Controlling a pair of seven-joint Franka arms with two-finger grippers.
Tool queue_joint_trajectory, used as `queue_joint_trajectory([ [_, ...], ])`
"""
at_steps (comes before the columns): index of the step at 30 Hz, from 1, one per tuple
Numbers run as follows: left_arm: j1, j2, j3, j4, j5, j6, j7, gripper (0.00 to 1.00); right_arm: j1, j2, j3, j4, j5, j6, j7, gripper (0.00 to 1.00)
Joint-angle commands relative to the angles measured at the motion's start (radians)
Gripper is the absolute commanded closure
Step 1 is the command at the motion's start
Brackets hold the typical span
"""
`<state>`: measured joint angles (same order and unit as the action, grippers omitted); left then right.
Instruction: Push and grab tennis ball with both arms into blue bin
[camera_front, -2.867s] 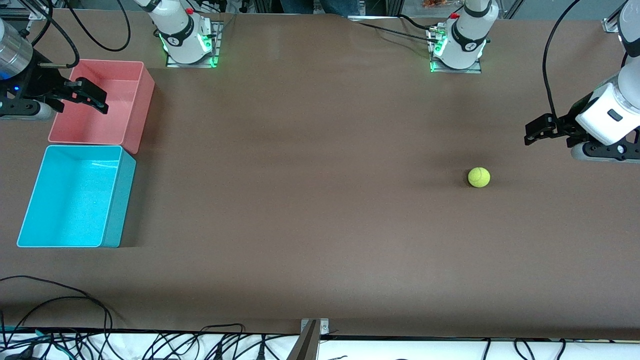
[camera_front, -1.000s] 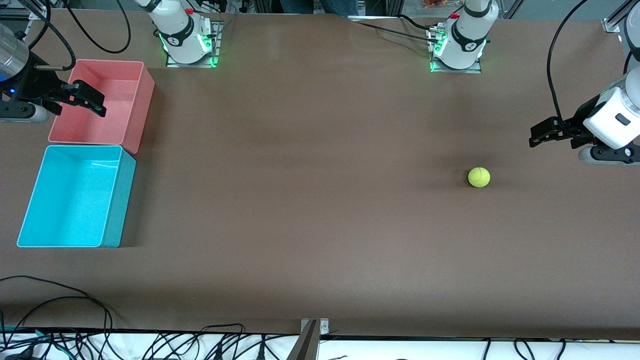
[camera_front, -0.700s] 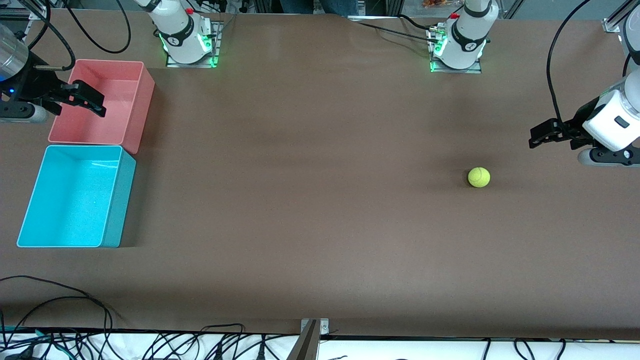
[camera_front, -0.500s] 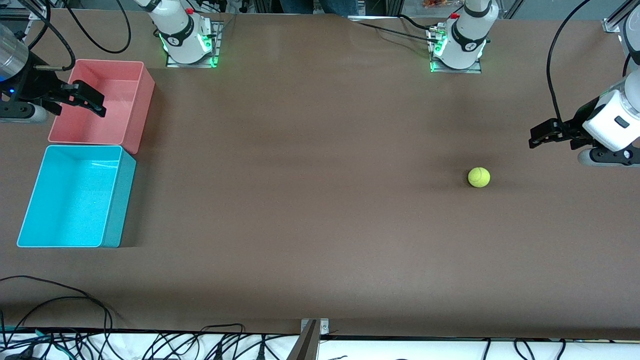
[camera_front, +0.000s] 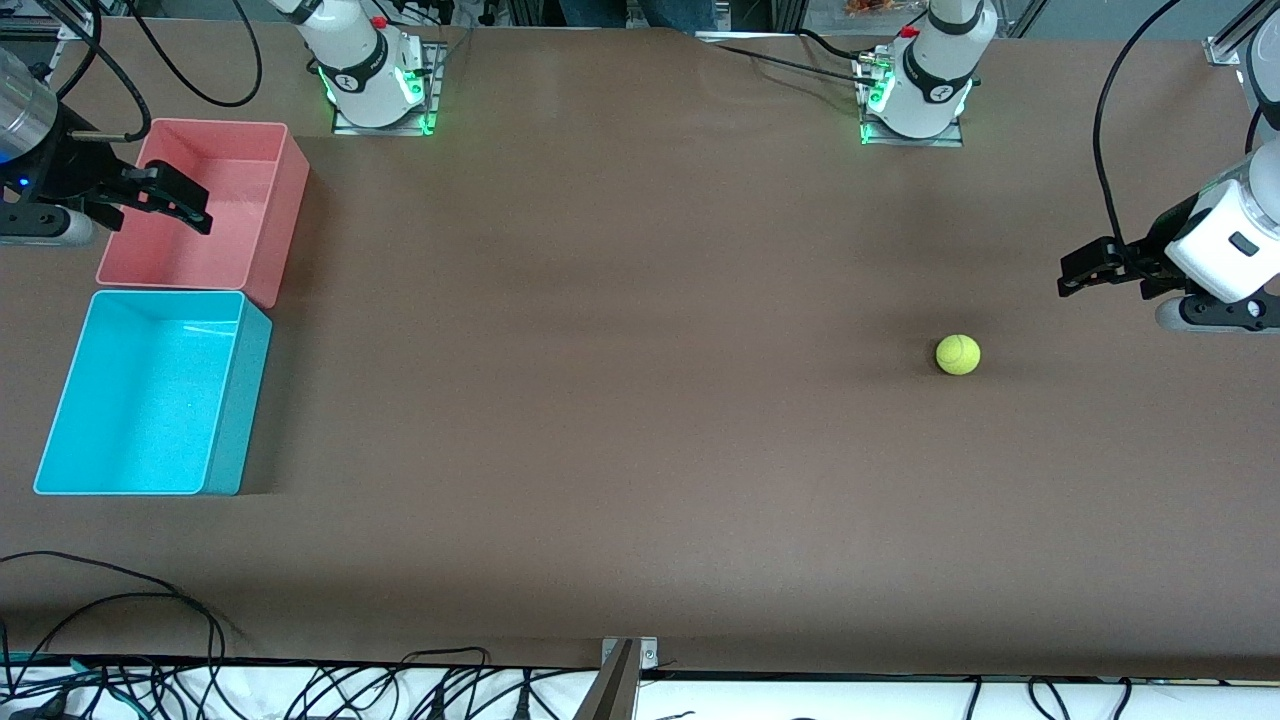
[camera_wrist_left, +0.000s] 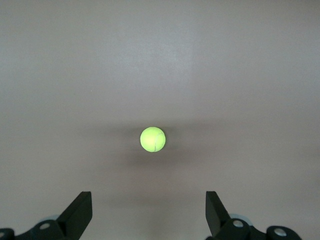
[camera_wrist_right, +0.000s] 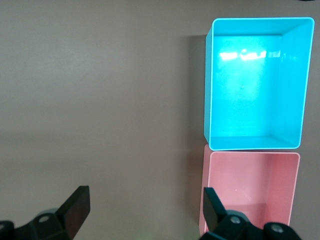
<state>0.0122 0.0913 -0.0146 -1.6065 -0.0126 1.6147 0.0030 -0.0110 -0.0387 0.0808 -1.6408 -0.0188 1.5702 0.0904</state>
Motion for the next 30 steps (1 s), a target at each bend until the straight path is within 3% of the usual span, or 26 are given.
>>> queue_joint_trajectory([
  [1, 0.006, 0.001, -0.001, 0.005, -0.017, 0.002, 0.015, 0.0, -0.001, 0.011, 0.001, 0.029, 0.014, -0.018, 0.008, 0.0],
  [12, 0.006, 0.001, -0.001, 0.005, -0.017, 0.002, 0.012, 0.01, -0.003, 0.011, -0.001, 0.029, 0.014, -0.015, 0.006, 0.0],
  [14, 0.006, 0.001, -0.001, 0.005, -0.018, 0.002, 0.009, 0.15, -0.003, 0.011, -0.001, 0.029, 0.014, -0.015, 0.006, 0.0],
  [18, 0.011, 0.001, -0.001, 0.007, -0.018, 0.002, -0.021, 0.75, -0.003, 0.011, -0.001, 0.029, 0.013, -0.019, 0.006, 0.0],
  [20, 0.011, 0.001, -0.001, 0.007, -0.017, 0.002, -0.029, 1.0, -0.003, 0.011, -0.001, 0.029, 0.014, -0.019, 0.006, 0.0],
  [30, 0.009, 0.004, -0.001, 0.007, -0.007, 0.002, -0.037, 1.0, -0.001, 0.011, -0.001, 0.029, 0.014, -0.021, 0.008, 0.0],
])
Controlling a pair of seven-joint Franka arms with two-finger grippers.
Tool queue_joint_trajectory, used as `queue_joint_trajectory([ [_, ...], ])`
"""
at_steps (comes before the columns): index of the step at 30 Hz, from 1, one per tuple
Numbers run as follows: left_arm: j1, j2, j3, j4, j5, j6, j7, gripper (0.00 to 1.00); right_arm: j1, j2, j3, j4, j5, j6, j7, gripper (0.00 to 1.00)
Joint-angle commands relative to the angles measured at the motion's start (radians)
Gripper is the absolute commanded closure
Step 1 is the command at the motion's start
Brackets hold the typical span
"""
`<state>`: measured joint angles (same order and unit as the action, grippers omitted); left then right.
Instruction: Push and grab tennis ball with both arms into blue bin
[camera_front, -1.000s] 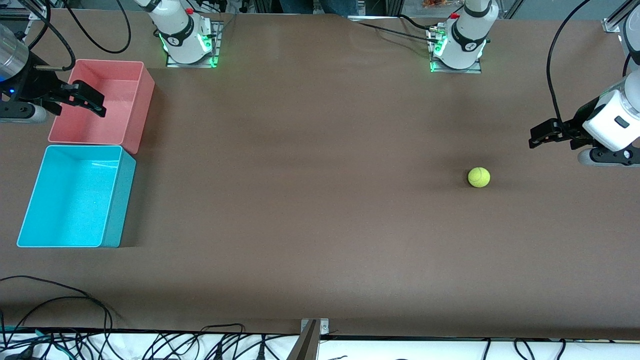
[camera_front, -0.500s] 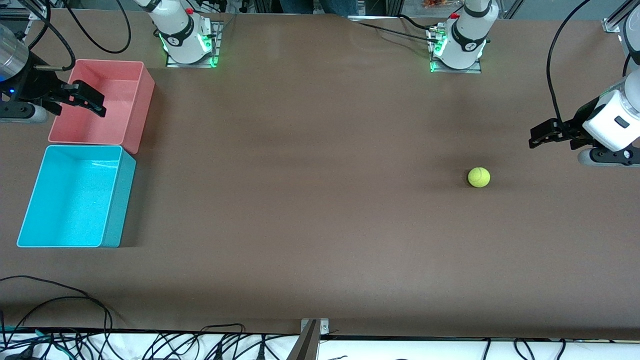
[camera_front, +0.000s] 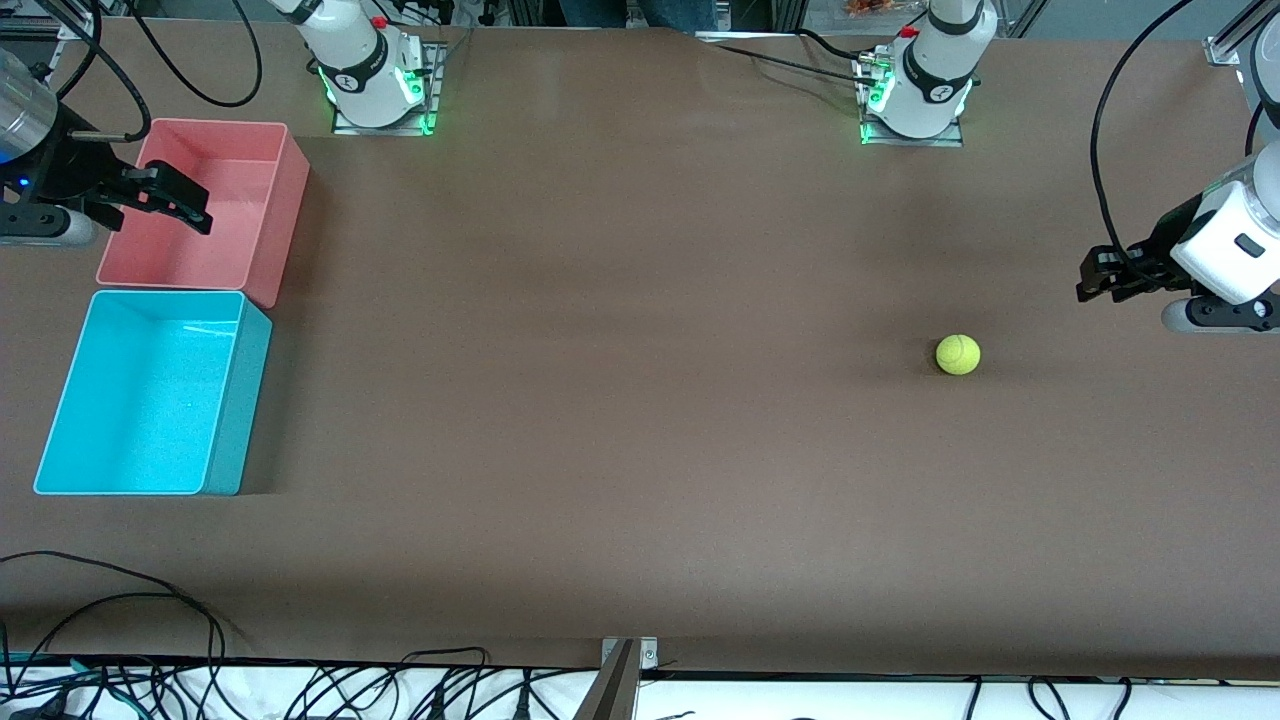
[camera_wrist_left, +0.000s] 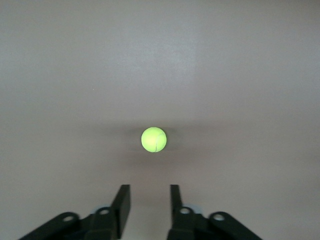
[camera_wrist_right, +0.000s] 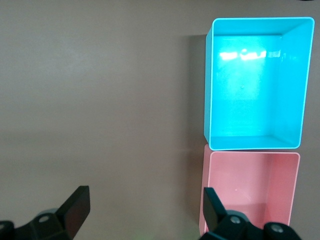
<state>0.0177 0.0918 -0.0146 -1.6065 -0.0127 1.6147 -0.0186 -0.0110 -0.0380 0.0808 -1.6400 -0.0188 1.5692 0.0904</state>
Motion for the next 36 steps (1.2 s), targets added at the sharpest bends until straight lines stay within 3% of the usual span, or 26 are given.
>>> queue_joint_trajectory([
  [1, 0.005, 0.003, -0.001, 0.007, -0.007, 0.002, -0.017, 1.0, -0.003, 0.01, -0.001, 0.028, 0.014, -0.02, 0.008, 0.0],
  [9, 0.007, 0.003, 0.002, 0.008, -0.01, 0.002, -0.17, 1.0, -0.003, 0.01, -0.001, 0.028, 0.016, -0.02, 0.006, 0.0],
  [20, 0.079, 0.034, 0.002, 0.008, -0.009, 0.005, -0.65, 1.0, -0.003, 0.01, -0.001, 0.028, 0.016, -0.02, 0.005, 0.0],
  [29, 0.1, 0.16, 0.002, -0.001, 0.025, 0.096, -1.095, 1.0, -0.003, 0.01, -0.003, 0.028, 0.016, -0.021, 0.003, 0.0],
  [36, 0.12, 0.273, 0.002, -0.03, 0.045, 0.177, -1.279, 1.0, -0.003, 0.009, -0.003, 0.028, 0.016, -0.021, 0.003, 0.0],
])
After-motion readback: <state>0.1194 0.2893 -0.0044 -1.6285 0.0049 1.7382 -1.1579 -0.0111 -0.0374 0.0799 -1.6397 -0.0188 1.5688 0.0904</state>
